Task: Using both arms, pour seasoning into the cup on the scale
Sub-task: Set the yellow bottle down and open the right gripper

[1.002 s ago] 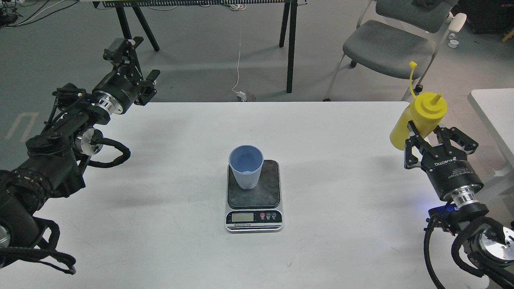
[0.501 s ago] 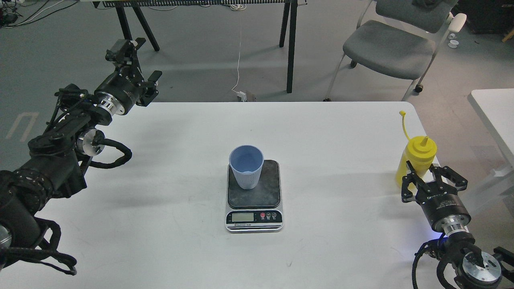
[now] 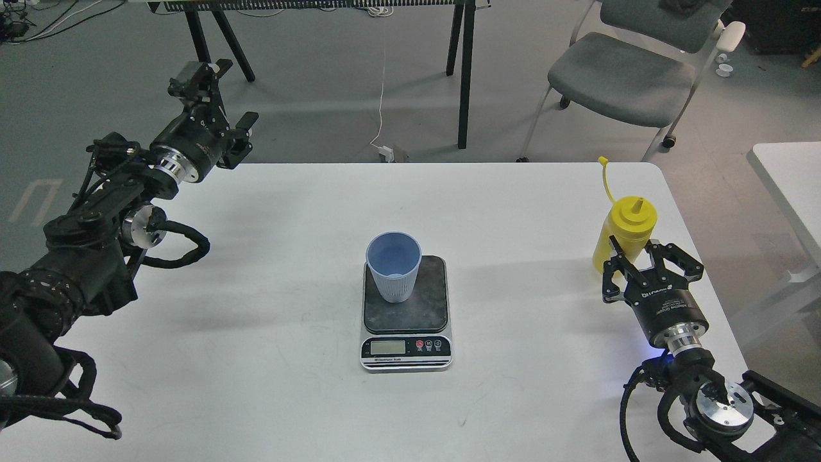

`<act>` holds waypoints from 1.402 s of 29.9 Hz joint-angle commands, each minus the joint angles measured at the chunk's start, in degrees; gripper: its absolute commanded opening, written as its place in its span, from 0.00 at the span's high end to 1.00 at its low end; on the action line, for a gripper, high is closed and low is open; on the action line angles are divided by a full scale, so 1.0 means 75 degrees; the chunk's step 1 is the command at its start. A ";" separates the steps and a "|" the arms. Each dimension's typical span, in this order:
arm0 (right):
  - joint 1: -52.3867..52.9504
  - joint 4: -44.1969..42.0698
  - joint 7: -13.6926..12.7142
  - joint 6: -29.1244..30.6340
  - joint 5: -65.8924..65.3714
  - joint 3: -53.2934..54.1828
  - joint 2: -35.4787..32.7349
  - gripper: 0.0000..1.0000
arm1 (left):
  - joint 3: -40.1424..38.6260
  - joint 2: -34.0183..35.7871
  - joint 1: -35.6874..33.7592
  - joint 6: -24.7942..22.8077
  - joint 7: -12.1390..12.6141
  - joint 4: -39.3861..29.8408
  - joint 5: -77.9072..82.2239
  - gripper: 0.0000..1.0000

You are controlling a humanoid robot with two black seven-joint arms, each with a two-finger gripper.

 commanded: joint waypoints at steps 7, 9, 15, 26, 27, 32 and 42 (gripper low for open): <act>-0.0039 -0.0239 0.0059 0.0001 -0.0234 0.0045 0.0931 0.67 | 0.0023 0.0242 0.0049 0.0000 -0.0001 -0.0014 0.0051 0.01; -0.0051 -0.0308 0.0082 0.0001 -0.0234 0.0068 0.0967 0.67 | 0.0023 0.0265 0.0049 0.0000 -0.0001 -0.0014 0.0052 0.01; -0.0086 -0.0379 0.0094 0.0001 -0.0222 0.0138 0.0967 0.67 | 0.0023 0.0242 0.0037 0.0000 -0.0001 -0.0014 0.0052 0.01; -0.0121 -0.0356 0.0082 0.0001 -0.0234 0.0045 0.0955 0.02 | 0.0023 0.0184 0.0048 0.0000 -0.0001 -0.0014 0.0052 0.01; -0.0133 -0.0344 0.0082 0.0001 -0.0234 0.0045 0.0955 0.04 | 0.0023 0.0184 0.0049 0.0000 -0.0001 -0.0014 0.0052 0.01; -0.0180 -0.0309 0.0094 0.0001 -0.0269 0.0045 0.0944 0.02 | 0.0023 0.0195 0.0049 0.0000 -0.0001 -0.0014 0.0052 0.01; -0.0331 -0.0168 0.0094 0.0001 -0.0257 -0.0002 0.0861 0.01 | 0.0023 0.0207 0.0049 0.0000 -0.0001 -0.0003 0.0052 0.01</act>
